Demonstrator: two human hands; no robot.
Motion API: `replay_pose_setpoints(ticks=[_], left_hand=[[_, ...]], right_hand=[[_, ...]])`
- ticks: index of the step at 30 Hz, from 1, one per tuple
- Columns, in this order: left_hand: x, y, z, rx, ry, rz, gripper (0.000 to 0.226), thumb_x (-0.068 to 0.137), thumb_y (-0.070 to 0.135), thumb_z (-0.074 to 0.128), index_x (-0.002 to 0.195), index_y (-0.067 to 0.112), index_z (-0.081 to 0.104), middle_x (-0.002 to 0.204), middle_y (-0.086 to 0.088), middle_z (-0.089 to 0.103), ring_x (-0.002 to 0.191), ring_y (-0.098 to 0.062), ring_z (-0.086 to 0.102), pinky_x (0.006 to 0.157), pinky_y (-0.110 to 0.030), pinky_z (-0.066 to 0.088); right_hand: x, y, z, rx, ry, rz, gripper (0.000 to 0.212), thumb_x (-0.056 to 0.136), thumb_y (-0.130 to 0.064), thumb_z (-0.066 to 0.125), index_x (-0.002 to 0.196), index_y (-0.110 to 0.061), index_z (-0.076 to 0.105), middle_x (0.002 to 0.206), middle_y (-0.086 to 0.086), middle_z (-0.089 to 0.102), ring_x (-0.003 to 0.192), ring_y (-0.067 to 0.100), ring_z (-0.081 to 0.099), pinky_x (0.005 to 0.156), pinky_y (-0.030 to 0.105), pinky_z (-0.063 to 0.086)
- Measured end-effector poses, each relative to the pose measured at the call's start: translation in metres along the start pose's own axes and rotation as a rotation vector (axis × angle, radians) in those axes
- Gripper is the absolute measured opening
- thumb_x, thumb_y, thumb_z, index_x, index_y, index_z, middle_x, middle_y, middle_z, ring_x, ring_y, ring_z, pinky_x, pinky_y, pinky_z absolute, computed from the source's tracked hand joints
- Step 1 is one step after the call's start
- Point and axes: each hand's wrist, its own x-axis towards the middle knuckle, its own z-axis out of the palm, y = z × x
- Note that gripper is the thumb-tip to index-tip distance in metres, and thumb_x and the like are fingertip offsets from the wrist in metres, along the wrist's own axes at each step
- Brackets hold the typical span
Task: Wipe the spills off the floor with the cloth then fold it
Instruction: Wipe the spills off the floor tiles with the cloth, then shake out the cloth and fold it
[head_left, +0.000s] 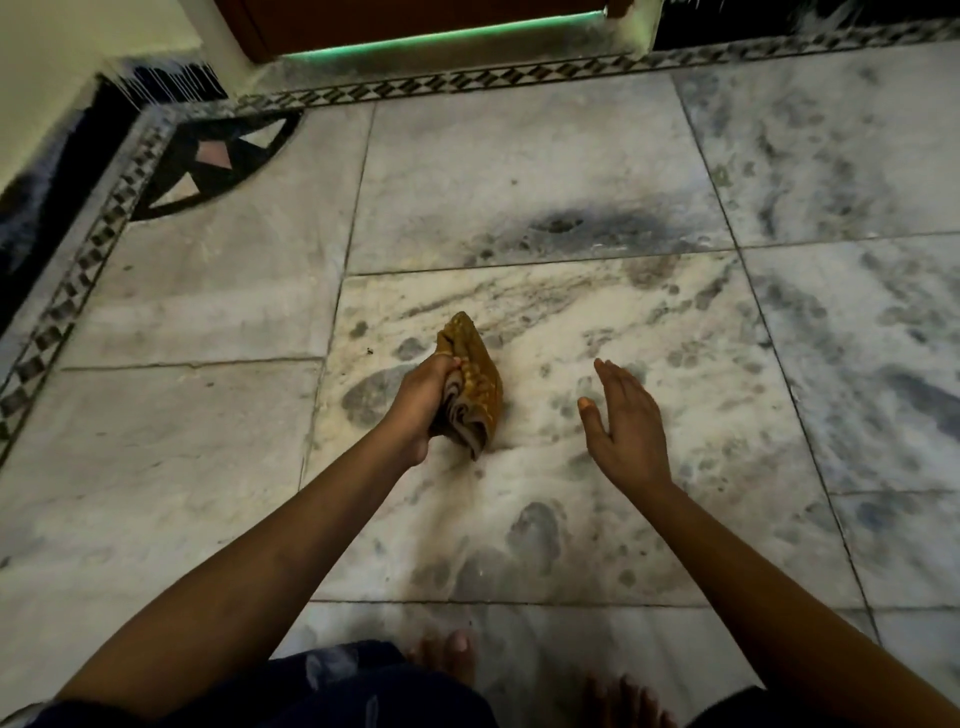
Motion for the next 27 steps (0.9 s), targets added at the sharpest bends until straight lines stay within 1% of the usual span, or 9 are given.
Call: replay_pose_setpoints(ticks=[6, 10, 14, 16, 18, 22, 24, 25, 27], left_hand=[[0.019, 0.013, 0.004, -0.011, -0.033, -0.023, 0.025, 0.094, 0.032, 0.041, 0.094, 0.019, 0.063, 0.09, -0.007, 0.067, 0.079, -0.024, 0.064, 0.064, -0.034, 0.051], [0.048, 0.02, 0.011, -0.045, -0.018, -0.064, 0.024, 0.094, 0.029, 0.042, 0.088, 0.019, 0.063, 0.086, -0.006, 0.066, 0.077, -0.023, 0.062, 0.068, -0.035, 0.05], [0.065, 0.034, 0.017, -0.067, -0.013, -0.132, 0.026, 0.093, 0.03, 0.043, 0.098, 0.016, 0.064, 0.091, -0.009, 0.067, 0.079, -0.025, 0.063, 0.062, -0.031, 0.049], [0.06, 0.046, 0.017, -0.075, 0.007, -0.151, 0.023, 0.092, 0.028, 0.045, 0.094, 0.016, 0.064, 0.089, -0.009, 0.067, 0.078, -0.025, 0.063, 0.06, -0.031, 0.048], [0.049, 0.063, 0.013, -0.077, 0.007, -0.148, 0.021, 0.091, 0.025, 0.046, 0.088, 0.016, 0.065, 0.084, -0.007, 0.067, 0.074, -0.025, 0.062, 0.061, -0.032, 0.048], [0.004, 0.118, -0.003, -0.106, -0.067, -0.121, 0.032, 0.086, 0.014, 0.047, 0.068, 0.018, 0.074, 0.078, -0.013, 0.068, 0.073, -0.03, 0.055, 0.065, -0.04, 0.04], [-0.028, 0.152, -0.013, -0.121, -0.076, -0.119, 0.027, 0.087, 0.017, 0.049, 0.078, 0.014, 0.074, 0.084, -0.018, 0.067, 0.076, -0.031, 0.054, 0.068, -0.042, 0.039], [-0.043, 0.166, -0.016, -0.141, -0.075, -0.115, 0.024, 0.088, 0.02, 0.05, 0.086, 0.01, 0.072, 0.085, -0.018, 0.067, 0.073, -0.03, 0.054, 0.065, -0.039, 0.04], [-0.081, 0.209, -0.024, -0.161, -0.086, -0.097, 0.029, 0.09, 0.023, 0.05, 0.103, 0.004, 0.066, 0.077, -0.015, 0.065, 0.056, -0.024, 0.048, 0.054, -0.032, 0.036]], right_hand=[[0.025, -0.011, 0.001, 0.066, 0.012, 0.026, 0.058, 0.092, -0.037, 0.035, 0.141, -0.009, 0.038, 0.146, 0.01, 0.041, 0.138, 0.024, 0.032, 0.112, 0.033, 0.02], [0.053, -0.012, 0.017, 0.067, -0.039, 0.012, 0.06, 0.092, -0.042, 0.031, 0.141, -0.009, 0.039, 0.144, 0.01, 0.043, 0.136, 0.024, 0.034, 0.111, 0.034, 0.023], [0.081, -0.022, 0.026, 0.108, -0.085, 0.055, 0.059, 0.092, -0.041, 0.029, 0.141, -0.008, 0.038, 0.145, 0.01, 0.042, 0.136, 0.023, 0.034, 0.111, 0.034, 0.022], [0.091, -0.034, 0.017, 0.12, -0.107, 0.086, 0.057, 0.093, -0.038, 0.032, 0.142, -0.009, 0.037, 0.145, 0.01, 0.041, 0.136, 0.023, 0.034, 0.112, 0.033, 0.022], [0.098, -0.049, 0.002, 0.116, -0.12, 0.093, 0.058, 0.093, -0.041, 0.03, 0.141, -0.009, 0.038, 0.144, 0.01, 0.043, 0.136, 0.023, 0.035, 0.111, 0.034, 0.024], [0.112, -0.102, -0.051, 0.111, -0.131, 0.064, 0.062, 0.091, -0.043, 0.027, 0.138, -0.005, 0.042, 0.14, 0.013, 0.047, 0.131, 0.027, 0.041, 0.108, 0.031, 0.027], [0.12, -0.139, -0.088, 0.127, -0.118, 0.062, 0.062, 0.091, -0.043, 0.027, 0.138, -0.005, 0.042, 0.14, 0.014, 0.048, 0.131, 0.027, 0.042, 0.108, 0.033, 0.028], [0.122, -0.155, -0.104, 0.14, -0.117, 0.06, 0.062, 0.092, -0.044, 0.027, 0.138, -0.005, 0.042, 0.14, 0.013, 0.047, 0.131, 0.027, 0.042, 0.109, 0.034, 0.029], [0.129, -0.195, -0.147, 0.161, -0.093, 0.054, 0.063, 0.092, -0.044, 0.027, 0.139, -0.006, 0.041, 0.141, 0.013, 0.046, 0.131, 0.026, 0.042, 0.109, 0.035, 0.03]])
